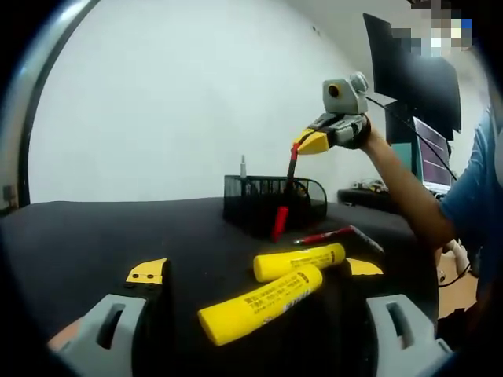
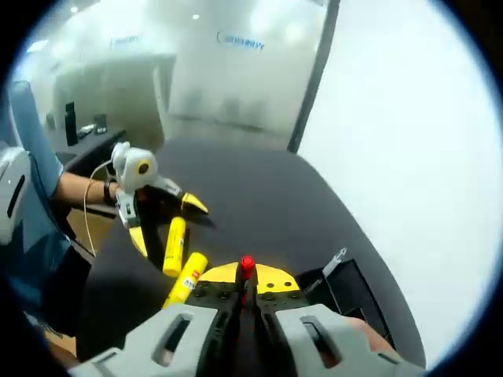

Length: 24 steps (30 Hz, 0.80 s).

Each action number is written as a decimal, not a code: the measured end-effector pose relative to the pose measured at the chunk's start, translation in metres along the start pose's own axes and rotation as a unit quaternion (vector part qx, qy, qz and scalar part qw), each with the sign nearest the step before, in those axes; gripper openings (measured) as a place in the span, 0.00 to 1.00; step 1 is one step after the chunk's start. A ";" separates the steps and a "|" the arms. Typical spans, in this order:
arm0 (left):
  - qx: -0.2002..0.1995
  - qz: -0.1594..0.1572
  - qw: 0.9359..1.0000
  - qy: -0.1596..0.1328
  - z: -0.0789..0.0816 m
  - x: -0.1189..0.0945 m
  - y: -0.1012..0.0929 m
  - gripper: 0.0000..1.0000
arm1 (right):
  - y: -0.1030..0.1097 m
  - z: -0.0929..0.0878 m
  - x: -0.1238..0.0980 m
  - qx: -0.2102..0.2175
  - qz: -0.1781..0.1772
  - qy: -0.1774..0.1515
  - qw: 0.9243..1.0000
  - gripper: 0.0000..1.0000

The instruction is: Pick up pens and glue sticks and place them into the holder.

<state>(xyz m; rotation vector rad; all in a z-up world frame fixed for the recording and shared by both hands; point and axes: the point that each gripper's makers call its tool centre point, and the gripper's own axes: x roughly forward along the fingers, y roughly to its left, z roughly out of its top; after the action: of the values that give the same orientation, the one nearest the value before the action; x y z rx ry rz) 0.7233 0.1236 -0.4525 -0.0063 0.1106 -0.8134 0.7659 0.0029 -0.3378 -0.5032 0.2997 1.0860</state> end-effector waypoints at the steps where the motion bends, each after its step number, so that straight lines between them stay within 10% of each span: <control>1: 0.000 0.000 1.000 0.001 0.000 0.000 0.000 0.85 | 0.000 0.001 -0.001 0.002 -0.001 -0.004 1.000 0.03; 24: 0.003 0.001 1.000 0.001 -0.001 0.000 0.000 0.85 | -0.059 0.052 -0.044 0.093 -0.135 -0.177 0.970 0.03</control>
<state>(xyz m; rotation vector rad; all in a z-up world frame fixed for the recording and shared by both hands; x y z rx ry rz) 0.7234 0.1237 -0.4535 0.0012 0.1105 -0.8116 0.7987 -0.0251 -0.2589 -0.1687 0.0159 0.8522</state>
